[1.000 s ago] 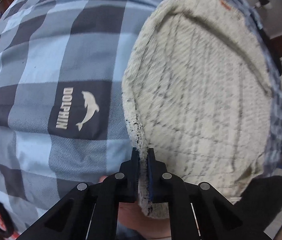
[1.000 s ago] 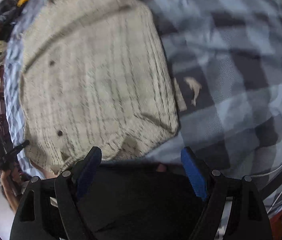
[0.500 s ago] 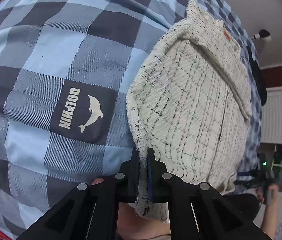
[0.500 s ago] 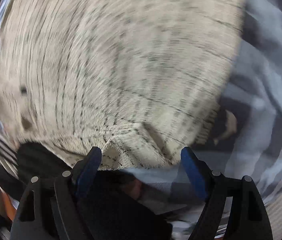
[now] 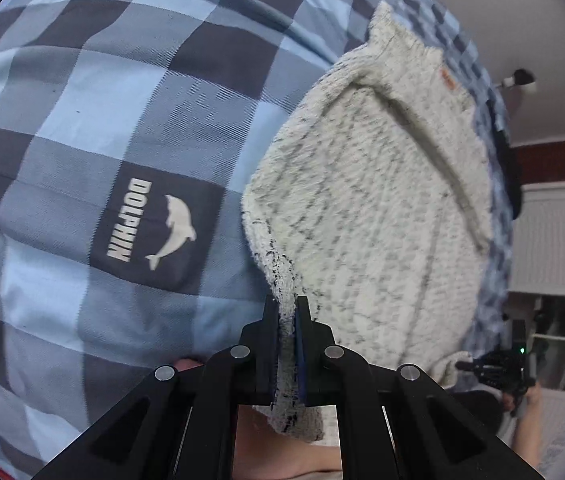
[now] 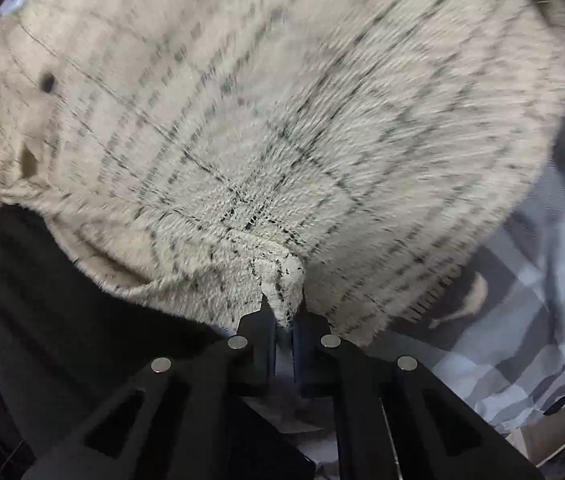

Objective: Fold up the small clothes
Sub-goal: 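Lift the hem with both grippers and fold it over toward the collar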

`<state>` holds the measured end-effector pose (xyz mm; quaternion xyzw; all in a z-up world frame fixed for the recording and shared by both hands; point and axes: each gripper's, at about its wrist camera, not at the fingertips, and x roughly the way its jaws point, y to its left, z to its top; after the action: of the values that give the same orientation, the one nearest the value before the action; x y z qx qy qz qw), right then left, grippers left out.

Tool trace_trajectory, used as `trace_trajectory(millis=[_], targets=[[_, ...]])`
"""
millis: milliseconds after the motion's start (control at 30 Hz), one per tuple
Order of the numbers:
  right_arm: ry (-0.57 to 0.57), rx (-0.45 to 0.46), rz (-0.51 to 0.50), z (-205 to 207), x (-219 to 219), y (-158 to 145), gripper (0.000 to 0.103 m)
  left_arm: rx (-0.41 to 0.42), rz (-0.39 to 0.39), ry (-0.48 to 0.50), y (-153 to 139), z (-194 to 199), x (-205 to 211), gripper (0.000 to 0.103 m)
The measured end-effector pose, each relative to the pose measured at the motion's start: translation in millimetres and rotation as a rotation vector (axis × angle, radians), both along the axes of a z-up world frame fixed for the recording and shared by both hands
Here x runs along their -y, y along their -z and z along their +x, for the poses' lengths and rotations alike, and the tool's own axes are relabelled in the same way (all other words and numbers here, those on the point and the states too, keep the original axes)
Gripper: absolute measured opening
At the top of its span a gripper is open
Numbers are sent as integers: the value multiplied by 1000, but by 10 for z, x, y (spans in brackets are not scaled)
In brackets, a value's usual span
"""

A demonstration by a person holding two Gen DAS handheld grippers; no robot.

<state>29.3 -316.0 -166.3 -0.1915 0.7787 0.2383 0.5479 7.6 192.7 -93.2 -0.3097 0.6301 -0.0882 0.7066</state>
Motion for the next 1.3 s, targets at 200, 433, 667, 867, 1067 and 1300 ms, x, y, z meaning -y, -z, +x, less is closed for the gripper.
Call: trace_trajectory(millis=[200,433,667,867,1067,1300], targets=[[256,178,292,-439,210,-801,3,95,31,-39,-319,-110,-27,6],[536,318,618,-1026,518,-1413,3,205,-77,1,-876,-199,97,6],[727,427,870,-1080,922,-1836,3,259,-218,-84,-1246,-348,-135,6],[763,443,977,-1037,1391,-2043,3,253,-350,-129,-1212,-637,-207,5],[757,349,1052,-926,1396,-2197,3,215,-406,-156,-1119,-920,-215,5],[772,348,1144,-982,1479,-2411,3,245,-329,-182,-1370,-1310,-398,5]])
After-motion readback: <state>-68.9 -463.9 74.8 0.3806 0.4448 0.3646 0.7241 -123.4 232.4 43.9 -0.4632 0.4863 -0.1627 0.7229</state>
